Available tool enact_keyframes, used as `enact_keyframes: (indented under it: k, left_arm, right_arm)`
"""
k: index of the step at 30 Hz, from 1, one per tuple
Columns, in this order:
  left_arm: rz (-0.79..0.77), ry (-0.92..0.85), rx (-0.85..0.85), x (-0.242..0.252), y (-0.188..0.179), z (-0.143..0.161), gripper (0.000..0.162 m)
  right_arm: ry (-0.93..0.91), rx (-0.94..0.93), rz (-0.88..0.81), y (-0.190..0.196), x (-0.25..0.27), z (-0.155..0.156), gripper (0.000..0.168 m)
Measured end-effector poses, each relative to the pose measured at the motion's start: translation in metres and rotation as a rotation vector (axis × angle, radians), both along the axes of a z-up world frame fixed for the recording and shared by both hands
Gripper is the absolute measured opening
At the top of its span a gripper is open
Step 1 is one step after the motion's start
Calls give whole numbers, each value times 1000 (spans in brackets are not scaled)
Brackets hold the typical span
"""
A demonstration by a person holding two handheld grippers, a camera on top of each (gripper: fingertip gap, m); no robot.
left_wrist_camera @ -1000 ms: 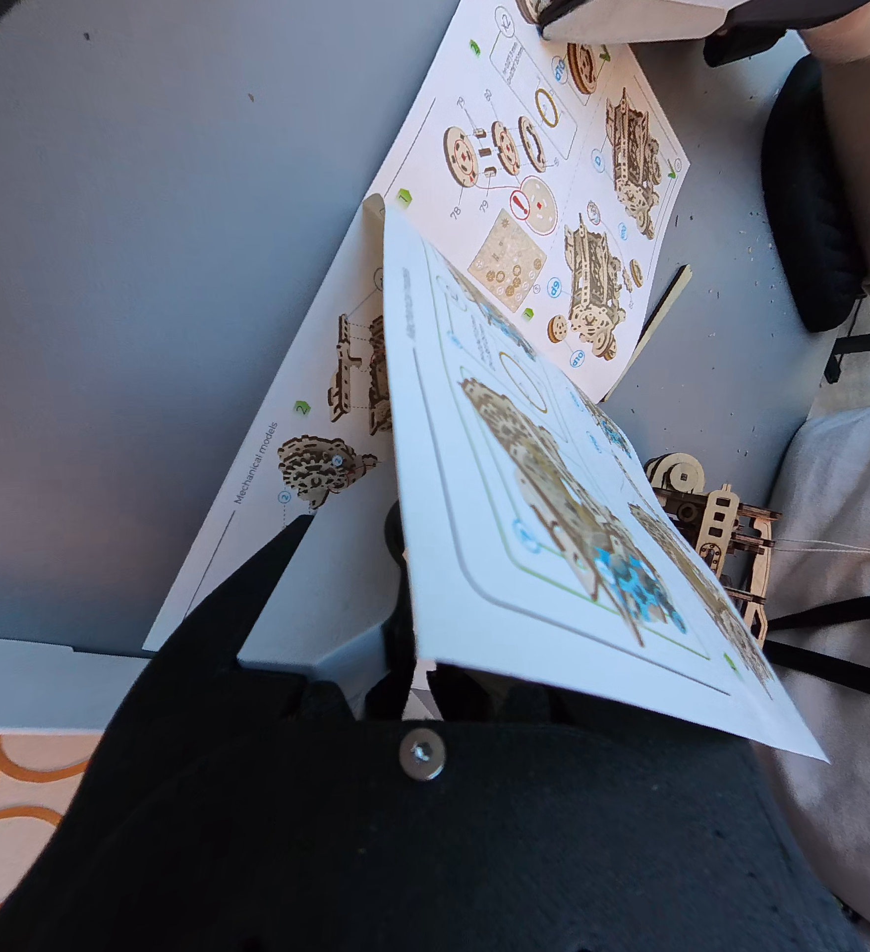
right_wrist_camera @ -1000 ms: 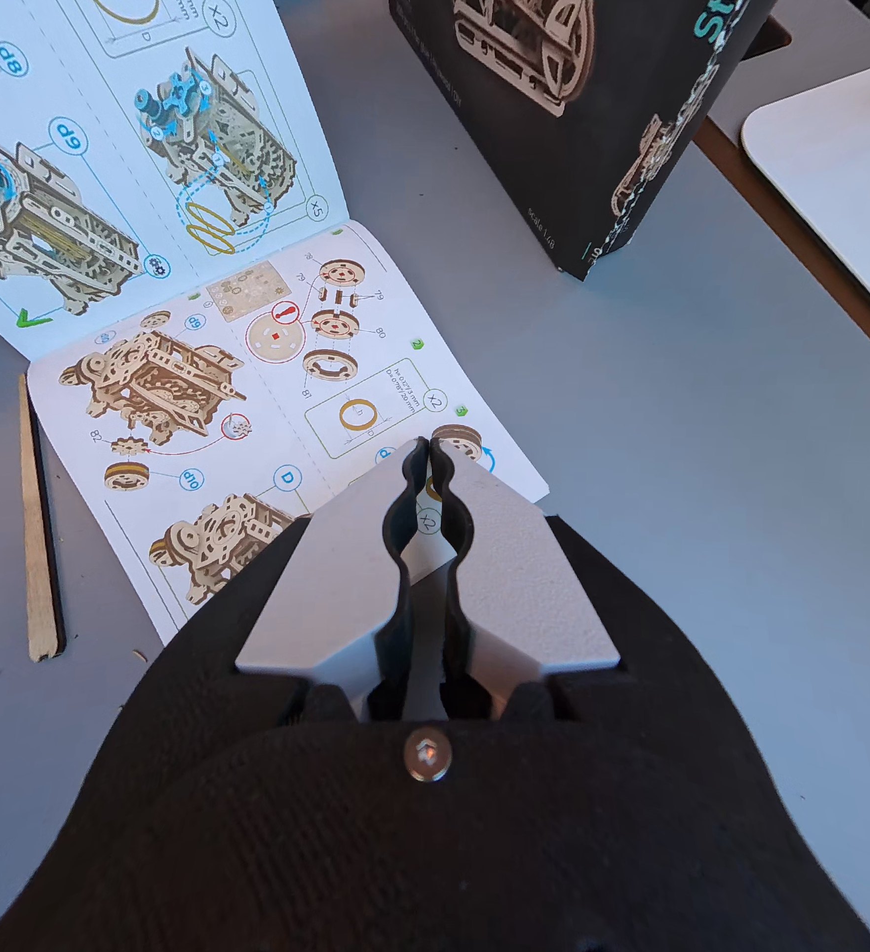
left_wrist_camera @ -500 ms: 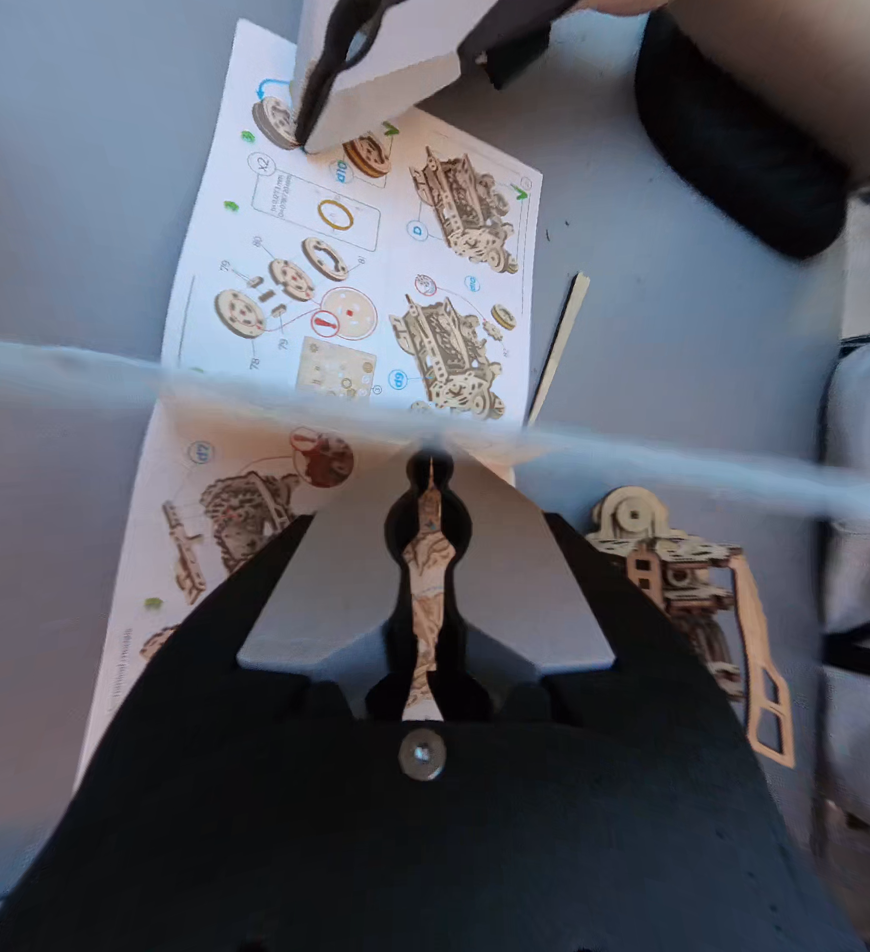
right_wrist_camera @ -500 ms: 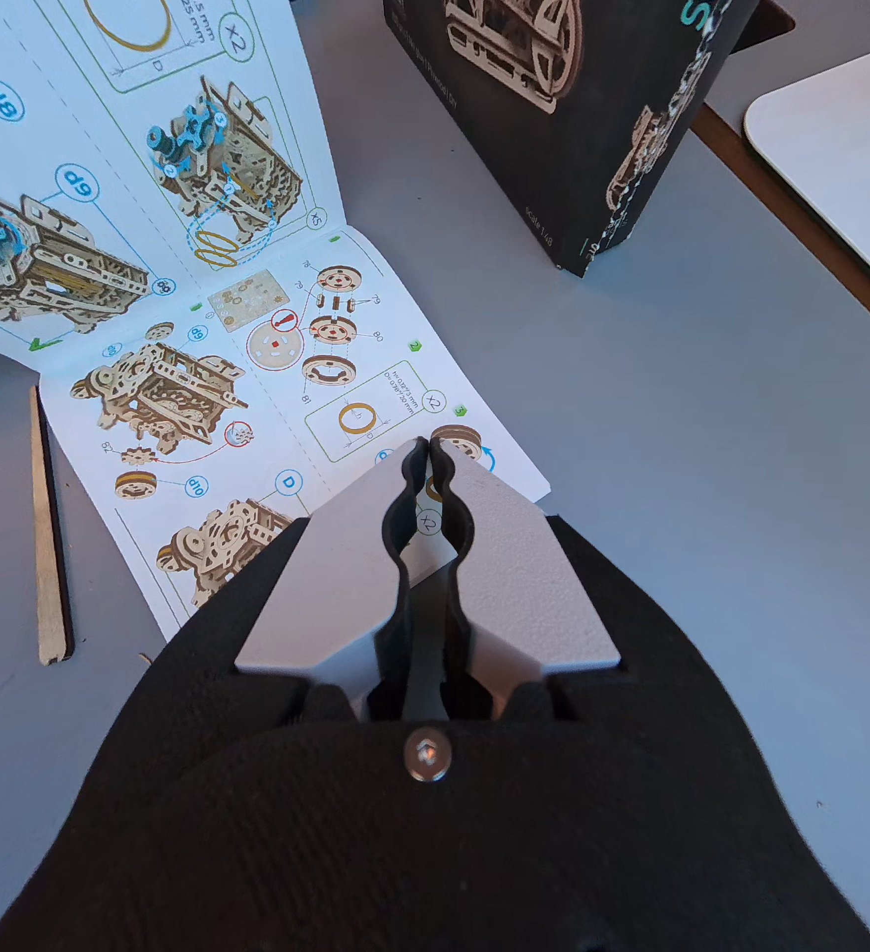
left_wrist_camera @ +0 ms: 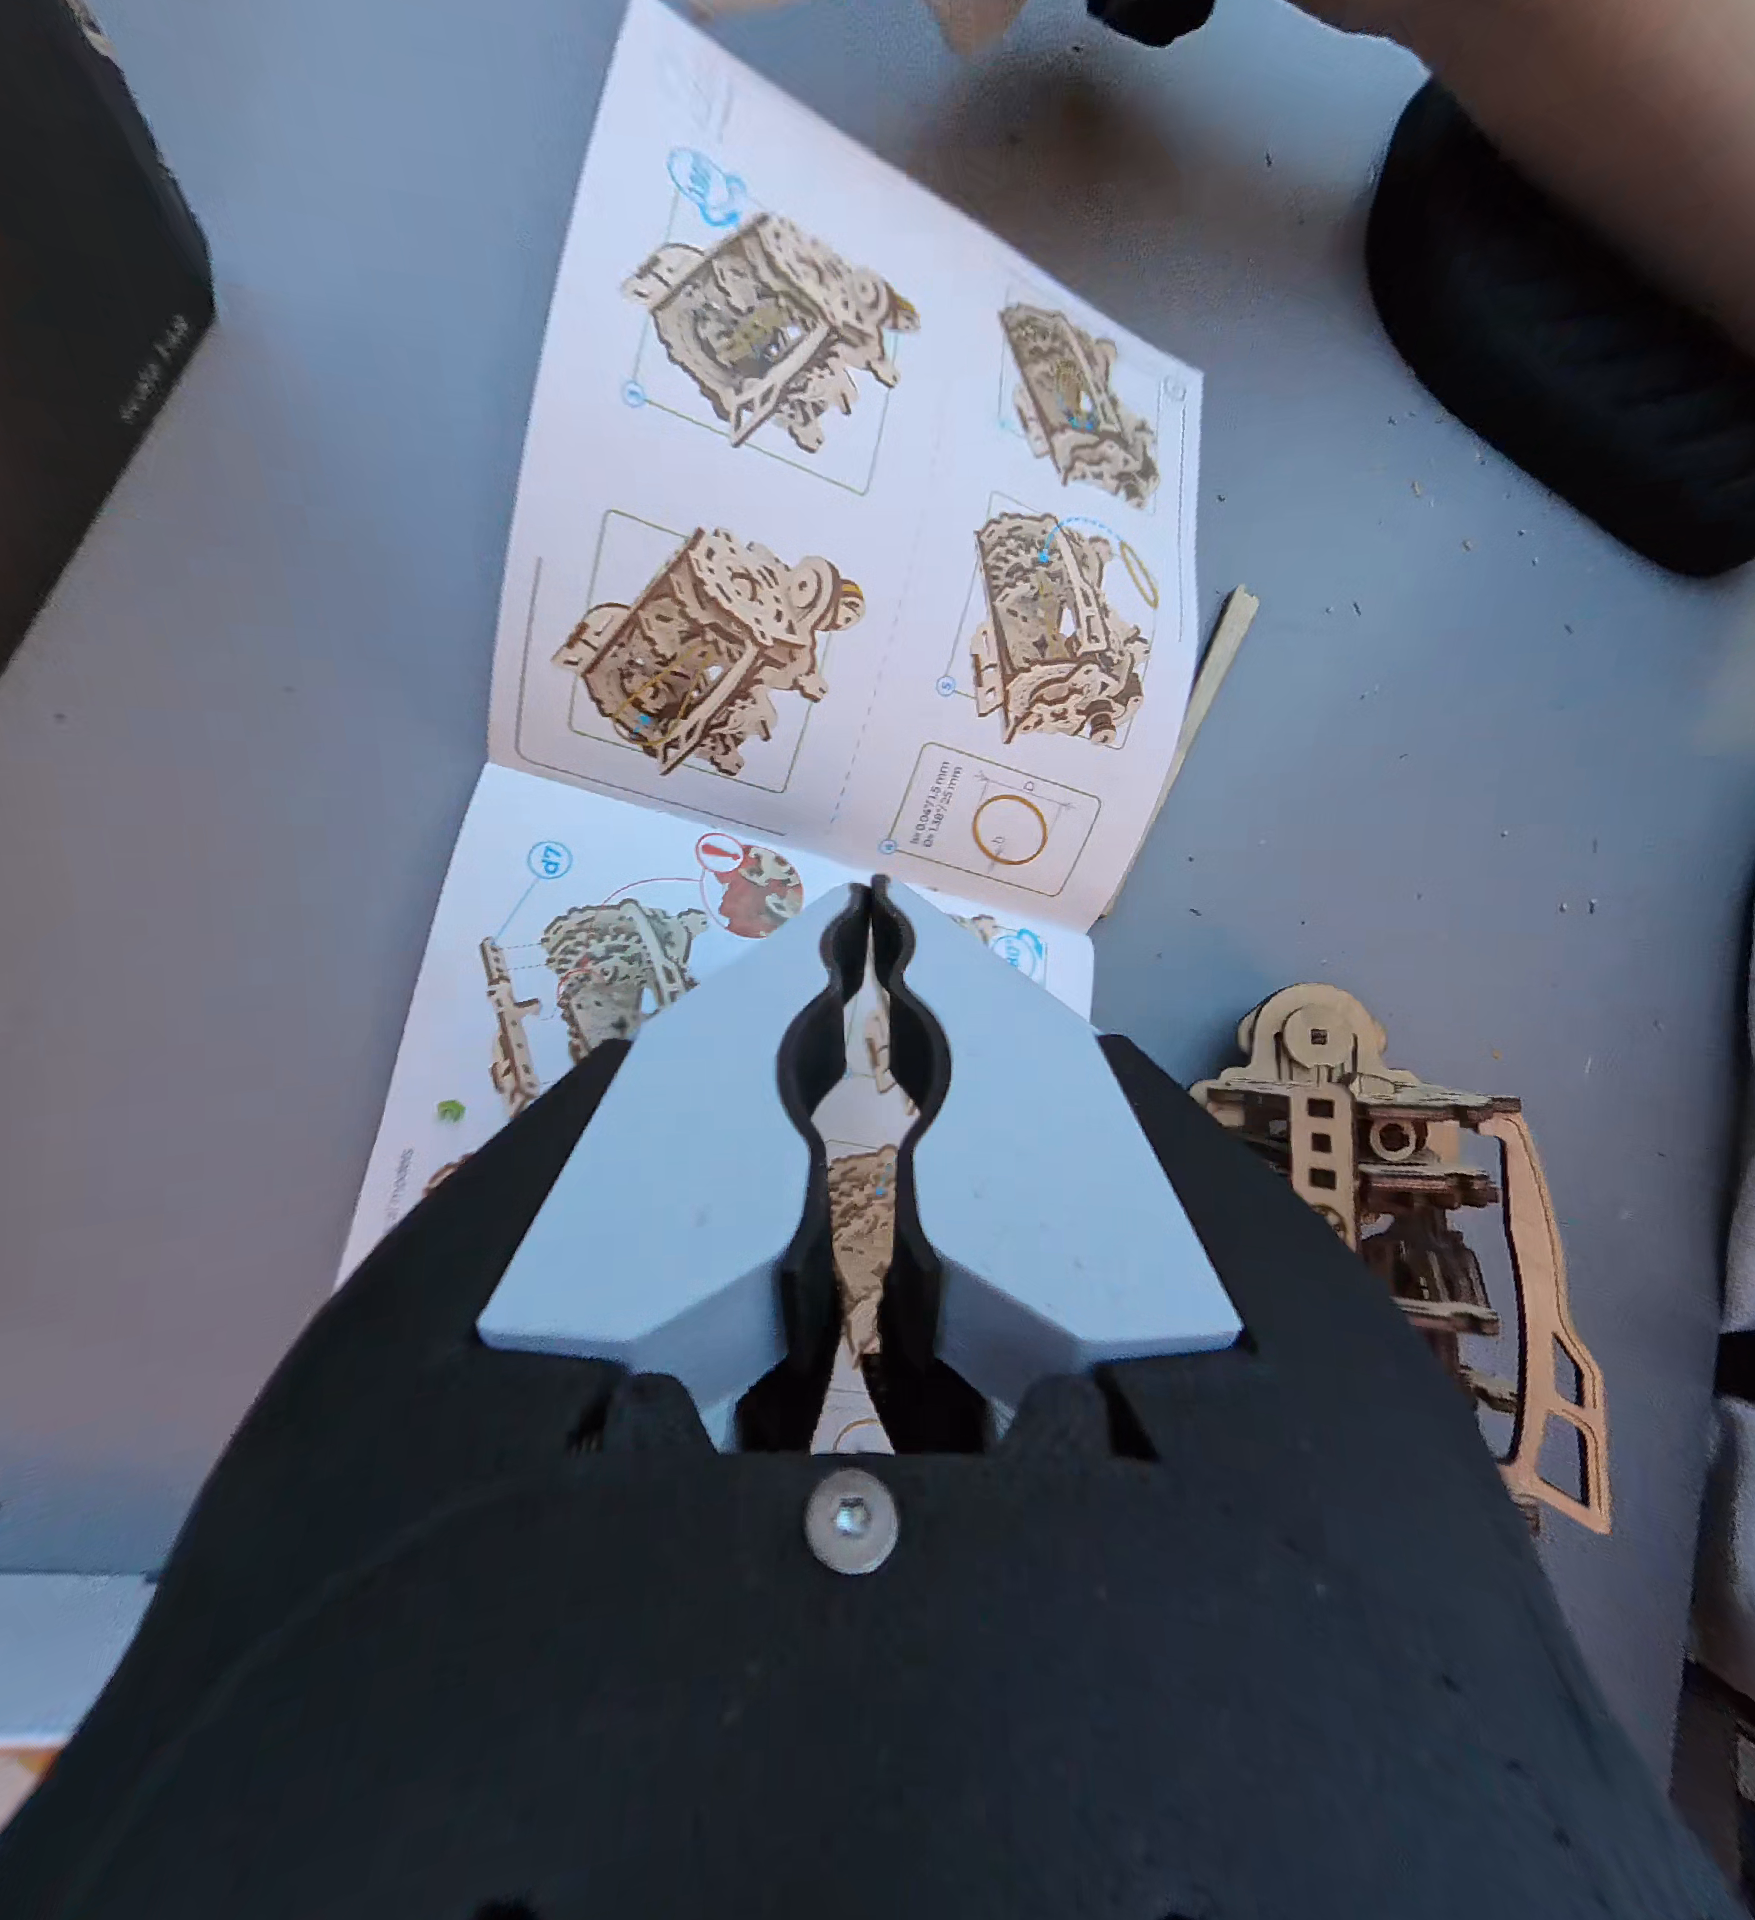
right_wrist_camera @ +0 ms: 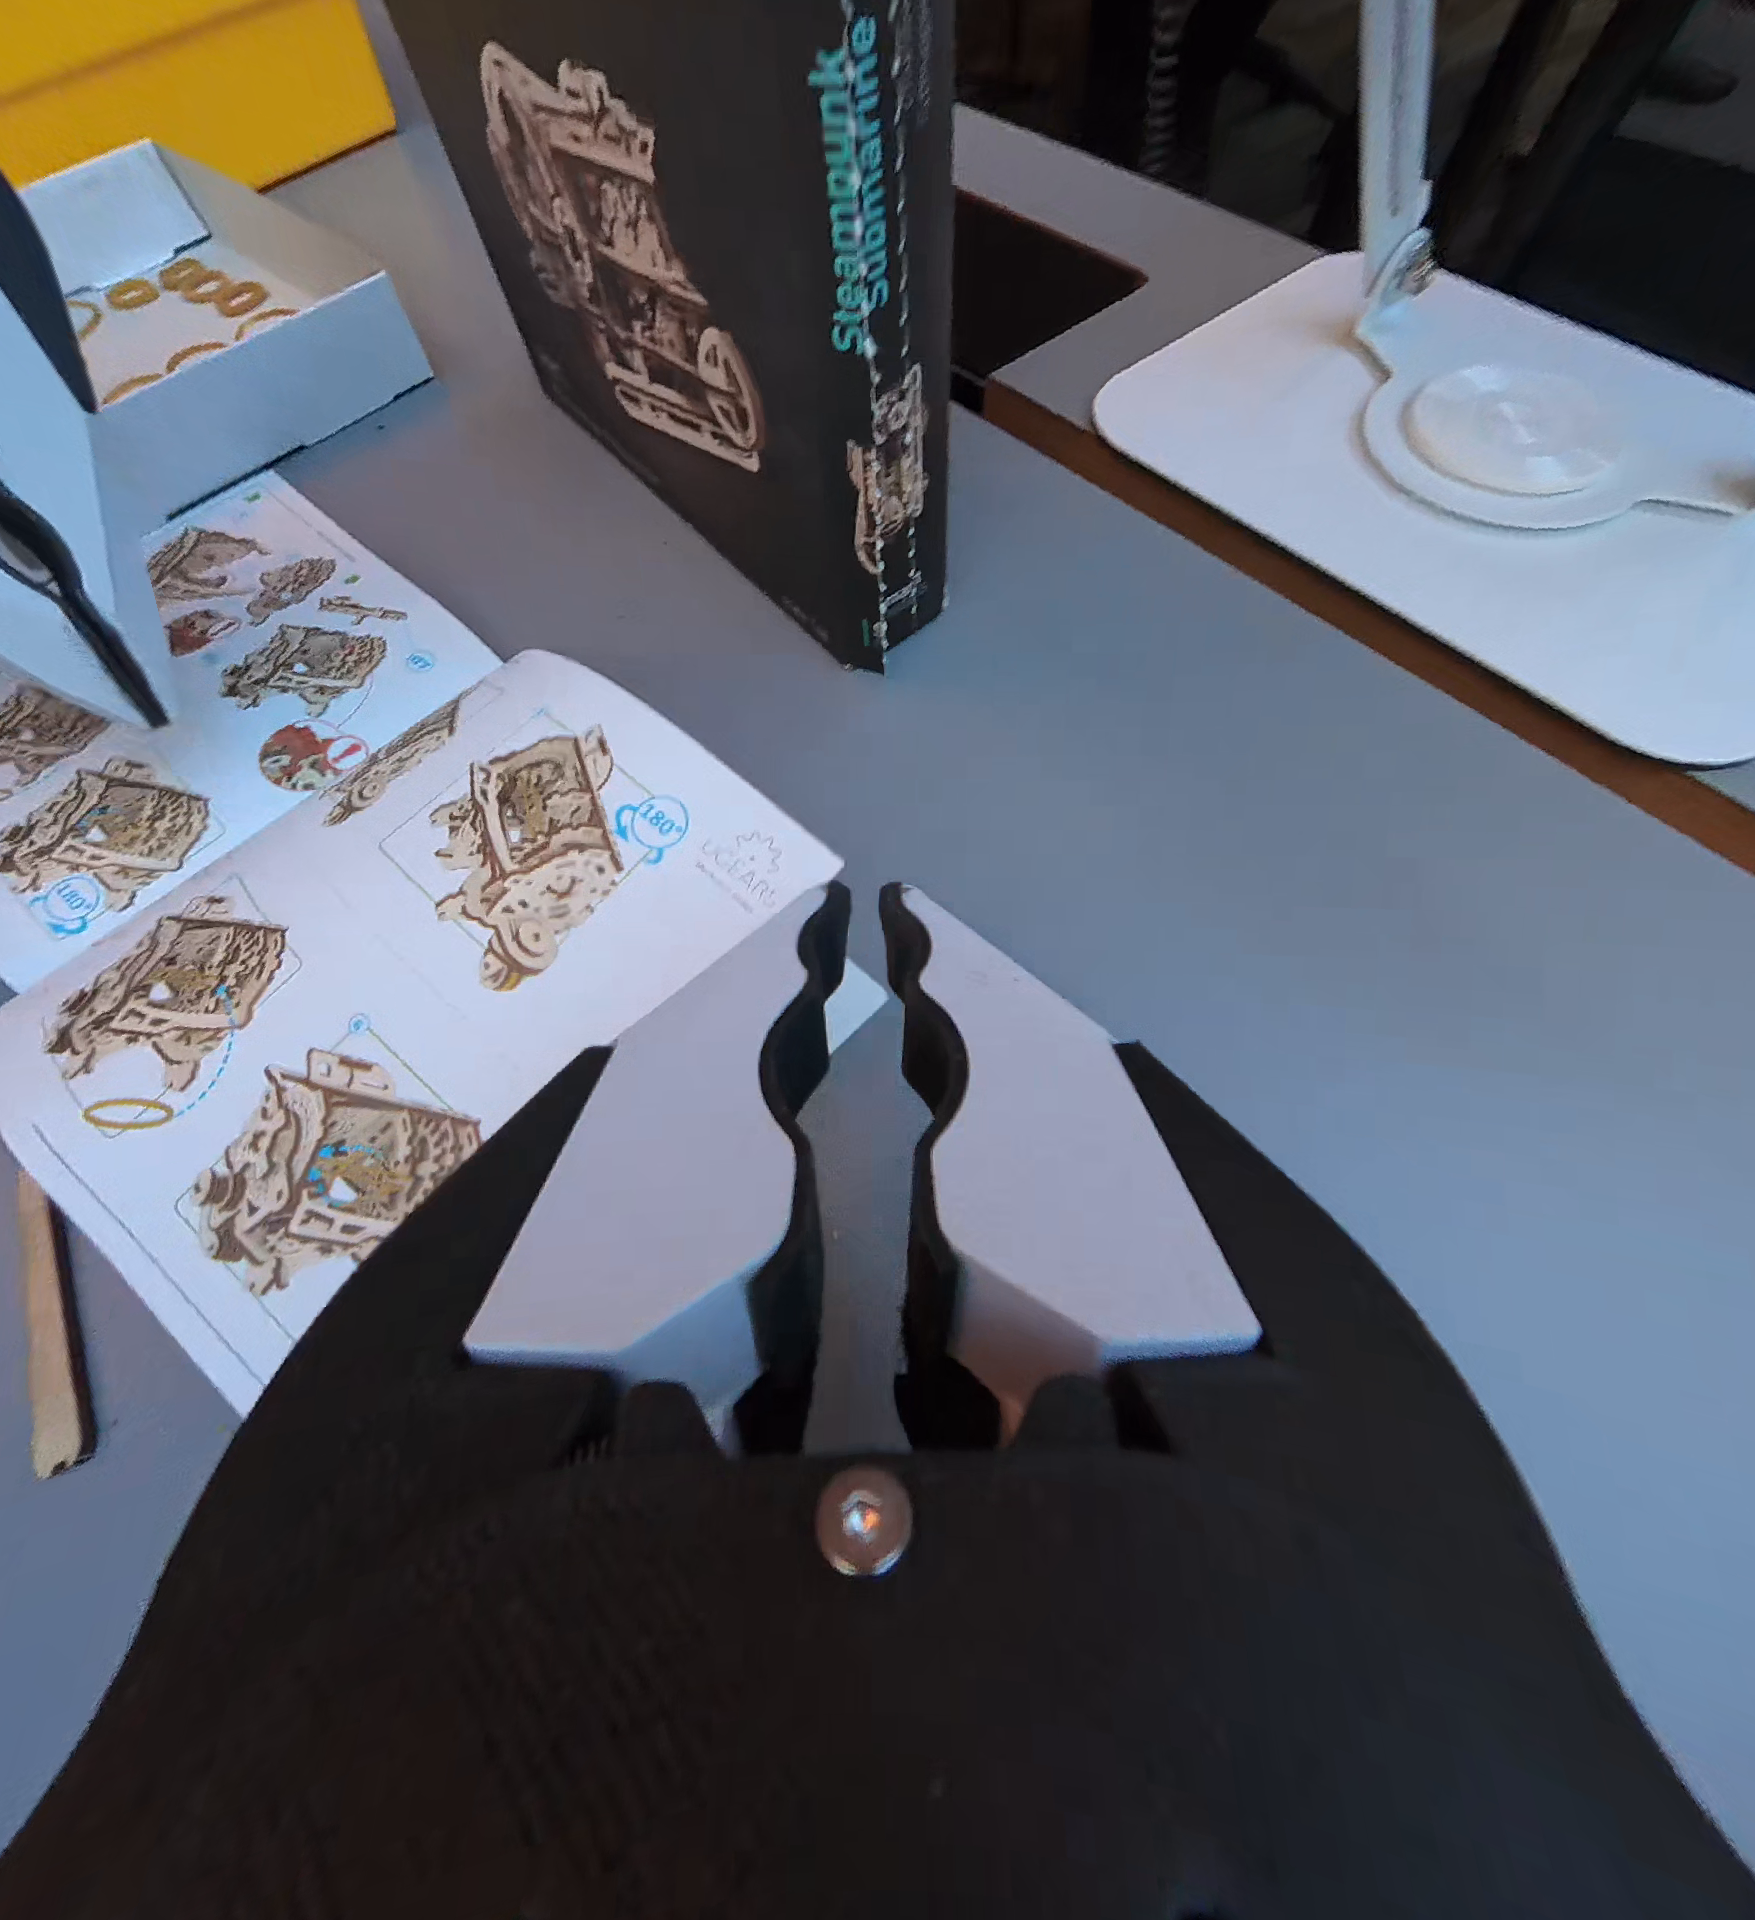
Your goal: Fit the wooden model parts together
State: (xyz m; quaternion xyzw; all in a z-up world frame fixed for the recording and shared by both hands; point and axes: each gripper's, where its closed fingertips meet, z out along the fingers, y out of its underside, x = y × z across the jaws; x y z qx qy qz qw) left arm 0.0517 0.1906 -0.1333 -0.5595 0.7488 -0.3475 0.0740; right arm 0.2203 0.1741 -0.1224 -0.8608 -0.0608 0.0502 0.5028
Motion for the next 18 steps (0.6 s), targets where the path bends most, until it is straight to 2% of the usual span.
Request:
enact_keyframes:
  k: [1,4,6,9,11,15,16,18]
  left_arm:
    - [13,-9,10,0,5,3,0]
    - [40,-41,11,-1,14,16,0]
    - [58,-62,15,-2,20,25,0]
    - [82,-99,39,-5,30,42,0]
    - [103,-141,63,-9,38,58,0]
    - [185,-284,144,-26,62,112,0]
    - [217,-337,158,-33,68,130,0]
    - [288,-448,167,-49,79,166,0]
  right_arm:
    - [-19,39,-29,1,5,7,6]
    - [-70,175,-29,2,1,35,7]
    - [-58,224,99,3,-28,43,7]
    - [13,174,329,0,-87,33,7]
    - [-6,117,452,-4,-120,22,8]
    - [-264,-116,546,-14,-129,-34,8]
    - [-267,-123,552,-15,-131,-38,4]
    - [-222,-75,555,-13,-136,-26,6]
